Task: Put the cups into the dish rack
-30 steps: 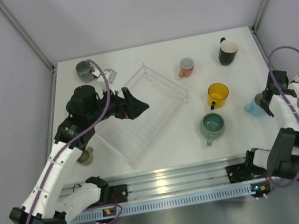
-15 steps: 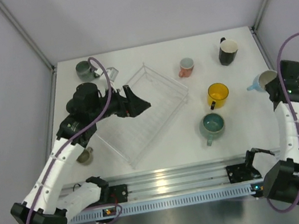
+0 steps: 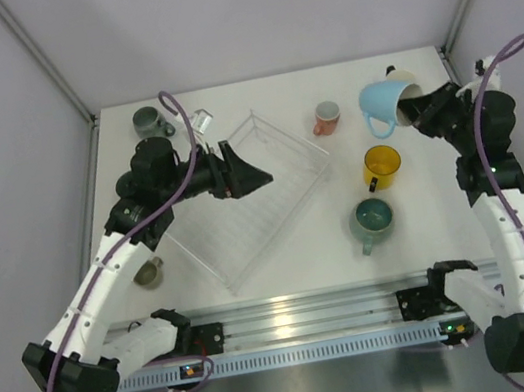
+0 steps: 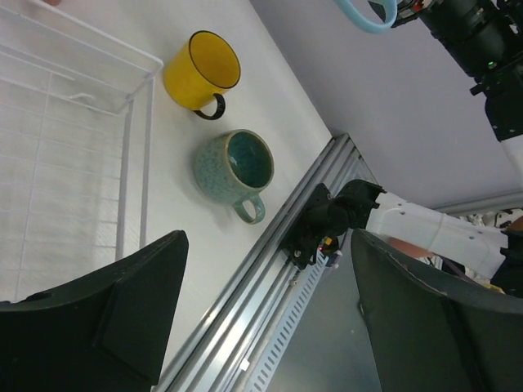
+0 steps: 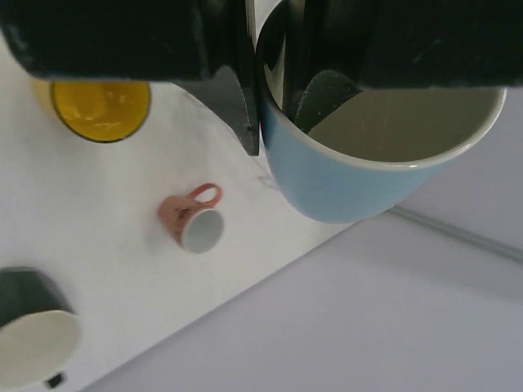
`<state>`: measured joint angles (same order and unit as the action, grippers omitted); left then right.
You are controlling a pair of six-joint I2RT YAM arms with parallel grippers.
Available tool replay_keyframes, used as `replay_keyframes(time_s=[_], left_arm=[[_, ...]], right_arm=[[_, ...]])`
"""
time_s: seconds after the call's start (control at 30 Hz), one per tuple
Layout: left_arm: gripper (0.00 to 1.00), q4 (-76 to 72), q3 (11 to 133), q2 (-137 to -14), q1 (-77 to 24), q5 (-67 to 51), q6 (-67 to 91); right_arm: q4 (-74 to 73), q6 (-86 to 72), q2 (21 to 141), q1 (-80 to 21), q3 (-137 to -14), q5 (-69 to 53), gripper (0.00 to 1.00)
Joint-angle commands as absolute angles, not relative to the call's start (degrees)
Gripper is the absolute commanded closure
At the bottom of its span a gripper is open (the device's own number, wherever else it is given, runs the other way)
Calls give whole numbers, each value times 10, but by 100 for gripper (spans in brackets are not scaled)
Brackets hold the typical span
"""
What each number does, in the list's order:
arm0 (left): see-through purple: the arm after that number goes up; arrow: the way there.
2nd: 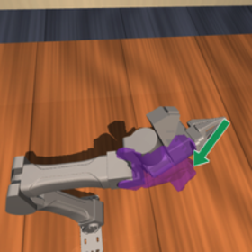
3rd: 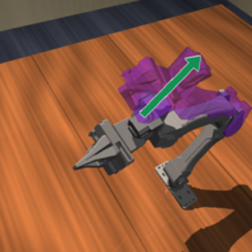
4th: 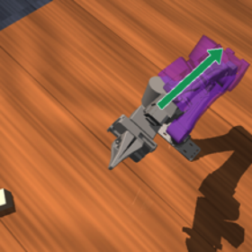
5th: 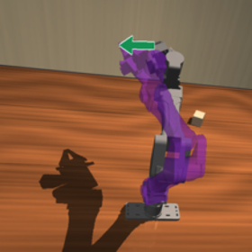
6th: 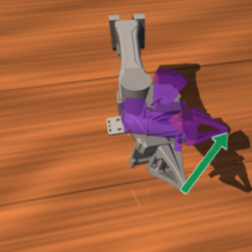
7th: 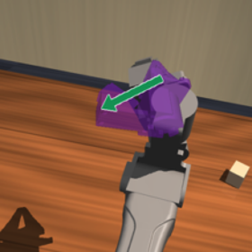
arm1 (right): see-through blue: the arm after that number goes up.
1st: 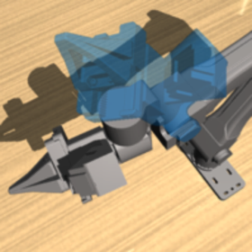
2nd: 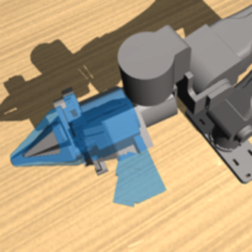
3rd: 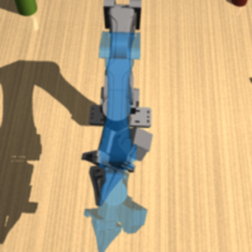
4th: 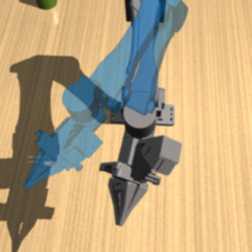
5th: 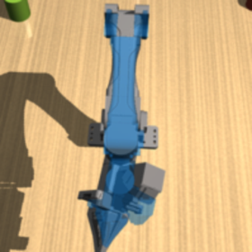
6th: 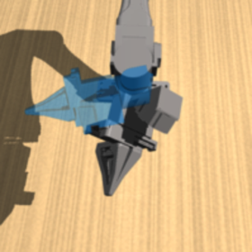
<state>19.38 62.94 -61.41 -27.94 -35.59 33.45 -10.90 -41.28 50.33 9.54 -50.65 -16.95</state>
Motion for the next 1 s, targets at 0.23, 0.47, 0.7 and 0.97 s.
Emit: replay_keyframes(time_s=[0.23,0.47,0.7,0.97], left_arm=[[17,-128,548,-609,-278,-482,546],[19,-199,554,-625,-286,-483,590],[20,-293,536,-627,-311,-465,620],[22,-301,537,-649,-337,-447,615]], right_arm=[[285,-524,490,-104,-450,-253,100],[401,-522,541,-253,-453,-212,100],[475,-538,589,-301,-456,-186,100],[529,-559,625,-321,-451,-178,100]])
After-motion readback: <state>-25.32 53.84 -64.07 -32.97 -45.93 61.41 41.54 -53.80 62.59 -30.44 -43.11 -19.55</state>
